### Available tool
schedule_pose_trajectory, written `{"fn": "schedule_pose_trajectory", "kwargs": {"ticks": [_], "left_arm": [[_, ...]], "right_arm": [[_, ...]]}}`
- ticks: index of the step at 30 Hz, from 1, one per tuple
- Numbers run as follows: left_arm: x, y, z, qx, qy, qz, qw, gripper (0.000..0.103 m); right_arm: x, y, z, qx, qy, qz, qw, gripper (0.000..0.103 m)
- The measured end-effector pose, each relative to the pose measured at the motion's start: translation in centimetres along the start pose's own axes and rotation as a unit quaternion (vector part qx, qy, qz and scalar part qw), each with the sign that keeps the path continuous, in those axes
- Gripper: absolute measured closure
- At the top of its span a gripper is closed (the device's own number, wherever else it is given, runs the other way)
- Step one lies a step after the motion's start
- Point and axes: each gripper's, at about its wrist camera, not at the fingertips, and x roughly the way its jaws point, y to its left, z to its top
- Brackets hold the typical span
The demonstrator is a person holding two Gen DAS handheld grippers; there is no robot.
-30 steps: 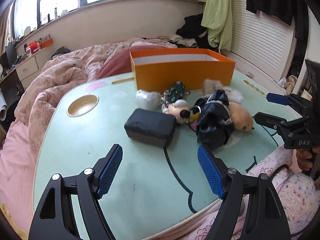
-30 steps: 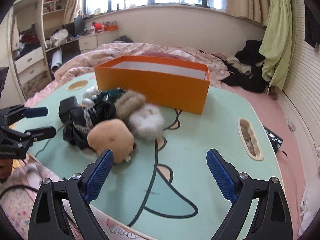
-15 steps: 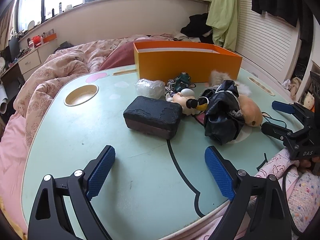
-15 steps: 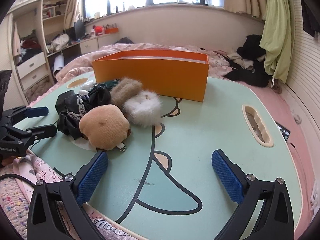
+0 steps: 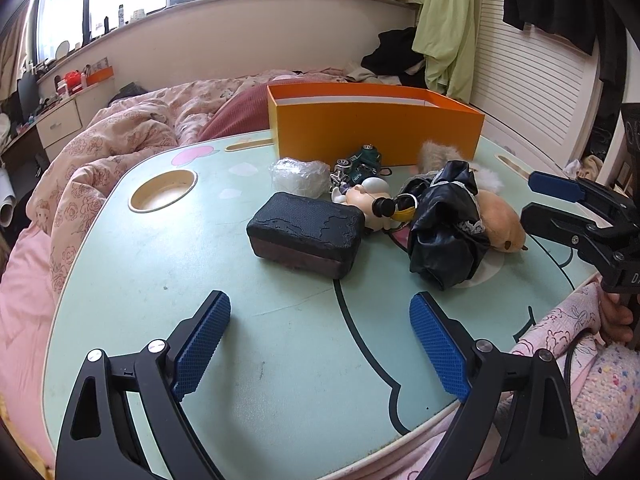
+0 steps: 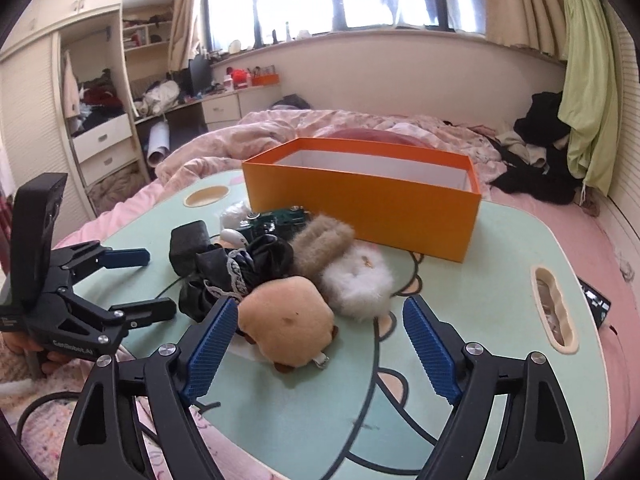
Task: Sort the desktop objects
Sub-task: 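Close the right gripper on the tan plush head, then lift the tan plush with the right gripper while the left gripper grasps the black case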
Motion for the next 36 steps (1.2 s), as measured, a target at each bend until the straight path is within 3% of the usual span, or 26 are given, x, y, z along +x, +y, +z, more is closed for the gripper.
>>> {"fn": "schedule_pose_trajectory", "kwargs": {"ticks": [3,4,8,13,18,20,24,28,30,31,36], "left_arm": [[0.0,0.0,0.0,0.000,0.000,0.000,1.0000,0.012],[0.0,0.0,0.0,0.000,0.000,0.000,1.0000,0.012],[0.0,0.0,0.0,0.000,-0.001,-0.001,1.0000,0.012],[0.0,0.0,0.0,0.000,-0.001,-0.001,1.0000,0.012],[0.0,0.0,0.0,-0.001,-0.002,0.000,1.0000,0.012],[0.0,0.0,0.0,-0.001,-0.002,0.000,1.0000,0.012],[0.0,0.0,0.0,-0.001,-0.002,0.000,1.0000,0.012],[0.0,0.0,-0.1,-0.001,-0.003,0.000,1.0000,0.012],[0.0,0.0,-0.1,-0.001,-0.003,0.000,1.0000,0.012],[-0.1,0.0,-0.1,-0.001,-0.003,0.000,1.0000,0.012],[-0.2,0.0,-0.1,-0.003,-0.006,0.001,1.0000,0.012]], "right_arm": [[2.1,0.7,0.1,-0.012,0.047,0.022,0.999,0.037],[2.8,0.7,-0.1,-0.013,0.062,0.030,0.998,0.052],[1.4,-0.1,-1.0,0.005,0.043,0.052,0.998,0.053],[-2.2,-1.7,-3.1,0.022,0.014,0.024,0.999,0.053],[-3.6,-2.4,-4.4,0.017,0.000,-0.014,1.000,0.043],[-3.3,-2.6,-4.3,0.025,-0.007,-0.019,0.999,0.026],[-2.3,-2.4,-3.7,0.022,-0.010,-0.048,0.999,0.017],[-0.6,-2.2,-3.0,0.008,0.011,-0.062,0.998,0.017],[0.2,-2.0,-3.0,0.001,0.022,-0.050,0.998,0.024],[0.1,-1.8,-3.1,-0.005,0.014,-0.044,0.999,0.052],[-1.2,-1.1,-3.7,-0.015,-0.022,-0.041,0.999,0.054]]}}
